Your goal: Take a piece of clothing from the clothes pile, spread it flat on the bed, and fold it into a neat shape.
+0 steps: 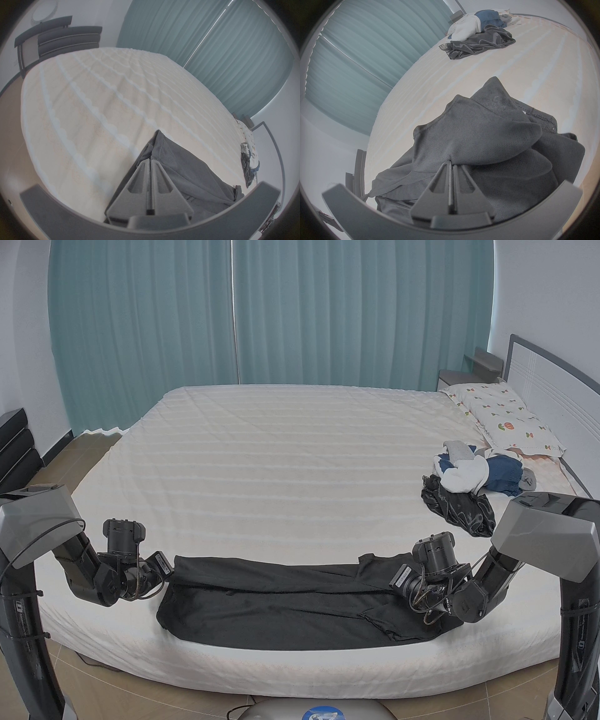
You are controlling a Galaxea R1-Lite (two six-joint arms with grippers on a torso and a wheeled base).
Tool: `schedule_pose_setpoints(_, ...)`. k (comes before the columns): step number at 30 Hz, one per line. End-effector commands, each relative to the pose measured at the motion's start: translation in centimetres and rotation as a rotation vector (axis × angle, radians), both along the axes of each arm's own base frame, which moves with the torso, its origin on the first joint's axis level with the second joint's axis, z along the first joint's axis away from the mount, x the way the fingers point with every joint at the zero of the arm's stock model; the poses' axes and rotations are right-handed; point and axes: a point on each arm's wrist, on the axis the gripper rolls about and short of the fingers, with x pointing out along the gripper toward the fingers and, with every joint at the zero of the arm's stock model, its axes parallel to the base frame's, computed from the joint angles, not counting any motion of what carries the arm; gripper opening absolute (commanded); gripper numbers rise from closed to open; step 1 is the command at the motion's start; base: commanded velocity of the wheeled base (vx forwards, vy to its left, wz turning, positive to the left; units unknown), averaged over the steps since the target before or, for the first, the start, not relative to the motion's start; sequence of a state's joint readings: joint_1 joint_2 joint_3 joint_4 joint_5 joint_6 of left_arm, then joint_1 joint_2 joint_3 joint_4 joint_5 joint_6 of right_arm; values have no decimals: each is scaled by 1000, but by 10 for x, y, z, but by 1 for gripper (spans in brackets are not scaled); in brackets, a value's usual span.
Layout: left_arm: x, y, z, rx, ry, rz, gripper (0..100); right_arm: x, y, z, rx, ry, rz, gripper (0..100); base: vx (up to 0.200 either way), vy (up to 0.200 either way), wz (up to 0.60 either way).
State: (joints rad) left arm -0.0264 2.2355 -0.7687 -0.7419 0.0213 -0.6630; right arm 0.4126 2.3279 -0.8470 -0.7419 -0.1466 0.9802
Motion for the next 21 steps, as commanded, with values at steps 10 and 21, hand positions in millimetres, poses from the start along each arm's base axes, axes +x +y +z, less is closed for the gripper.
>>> schedule_pose_setpoints(10, -11, 2, 10, 66, 9, -22, 0, -2, -1, -1, -3, 9, -1, 0, 0, 0, 0)
schedule_pose_setpoints(21, -22, 2, -3, 215, 142, -59, 0, -5, -3, -3, -22, 17, 10, 0, 0, 0, 0)
